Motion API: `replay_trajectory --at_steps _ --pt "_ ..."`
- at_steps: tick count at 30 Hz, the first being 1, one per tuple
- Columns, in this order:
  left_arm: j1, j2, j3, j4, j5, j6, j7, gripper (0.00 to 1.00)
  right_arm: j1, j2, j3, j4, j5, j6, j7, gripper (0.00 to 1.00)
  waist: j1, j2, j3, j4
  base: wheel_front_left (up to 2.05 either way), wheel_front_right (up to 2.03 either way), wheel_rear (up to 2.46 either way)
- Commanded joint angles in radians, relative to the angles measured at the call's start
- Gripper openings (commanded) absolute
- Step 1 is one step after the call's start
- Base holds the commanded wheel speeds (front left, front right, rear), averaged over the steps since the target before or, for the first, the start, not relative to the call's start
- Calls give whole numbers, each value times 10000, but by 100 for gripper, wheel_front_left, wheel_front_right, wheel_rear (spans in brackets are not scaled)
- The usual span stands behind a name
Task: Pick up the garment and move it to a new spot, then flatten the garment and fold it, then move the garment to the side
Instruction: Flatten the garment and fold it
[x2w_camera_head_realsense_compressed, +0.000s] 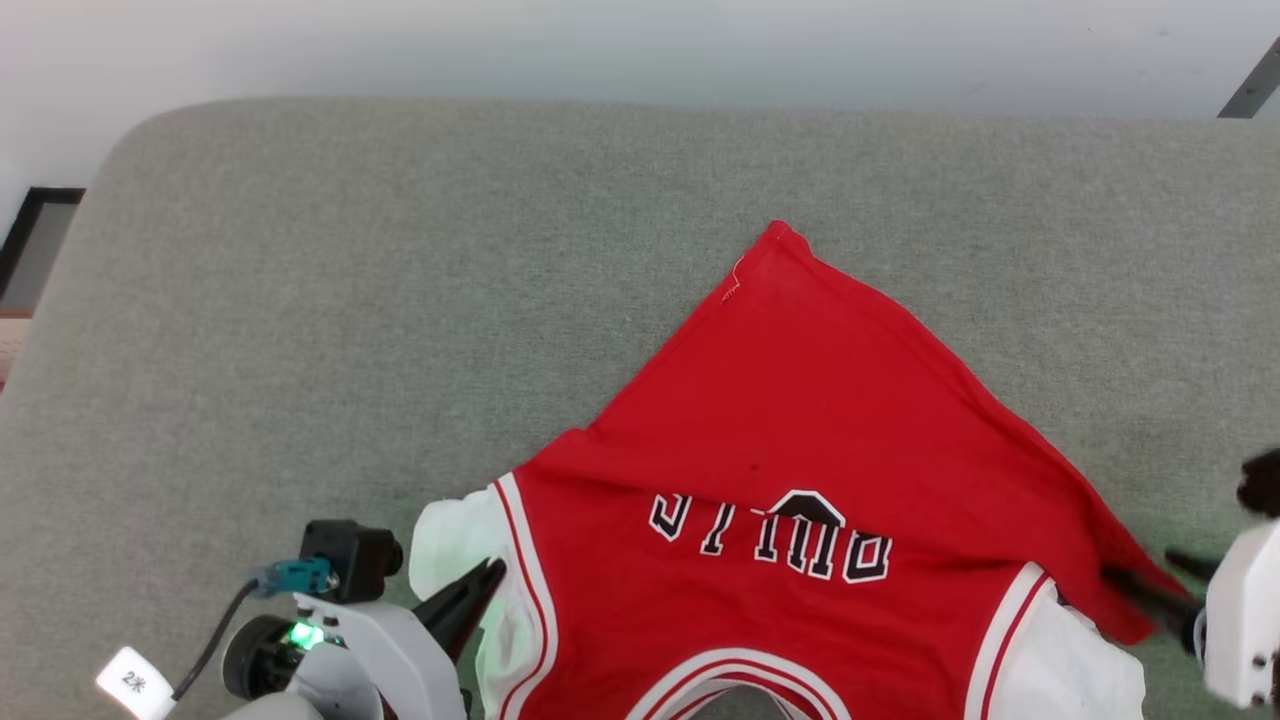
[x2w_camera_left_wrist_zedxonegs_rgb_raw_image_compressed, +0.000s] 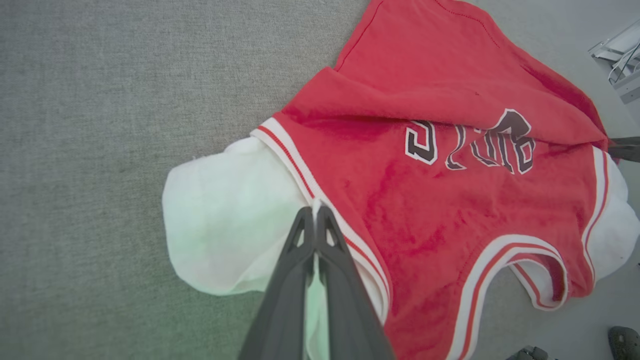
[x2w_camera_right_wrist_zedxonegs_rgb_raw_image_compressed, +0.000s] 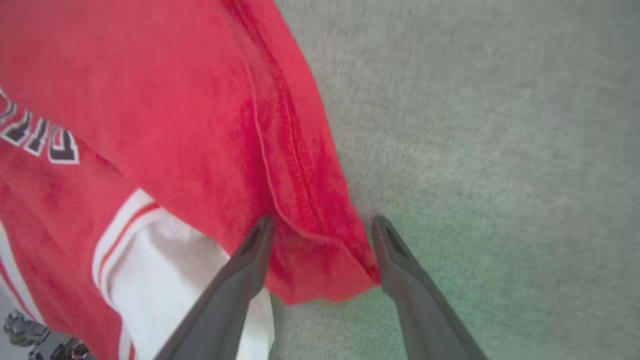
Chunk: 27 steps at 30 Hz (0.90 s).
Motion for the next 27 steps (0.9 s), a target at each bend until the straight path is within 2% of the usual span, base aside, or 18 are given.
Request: replay_trajectory --at_steps 1,8,12,17,27 --pt "85 -50 -6 -43 -48 32 -34 0 -217 30 -284 -650 -230 -11 243 100 0 0 -58 67 0 0 0" --pt "-89 -264 -118 -54 87 -77 8 0 -1255 180 -408 -2108 -884 -11 818 100 0 0 -32 477 0 0 0" --pt "-291 -484 -227 35 208 -202 61 0 -2555 323 204 -1923 -1103 -11 807 100 0 0 107 886 0 0 0" --pt "-652 -904 -372 273 351 -469 130 0 -4441 397 1447 -617 -1183 -11 733 100 0 0 368 1492 0 0 0" --pt "-1412 -1852 -689 997 623 -1177 169 0 -7679 658 3976 3011 -831 -11 356 100 0 0 984 2682 0 0 0"
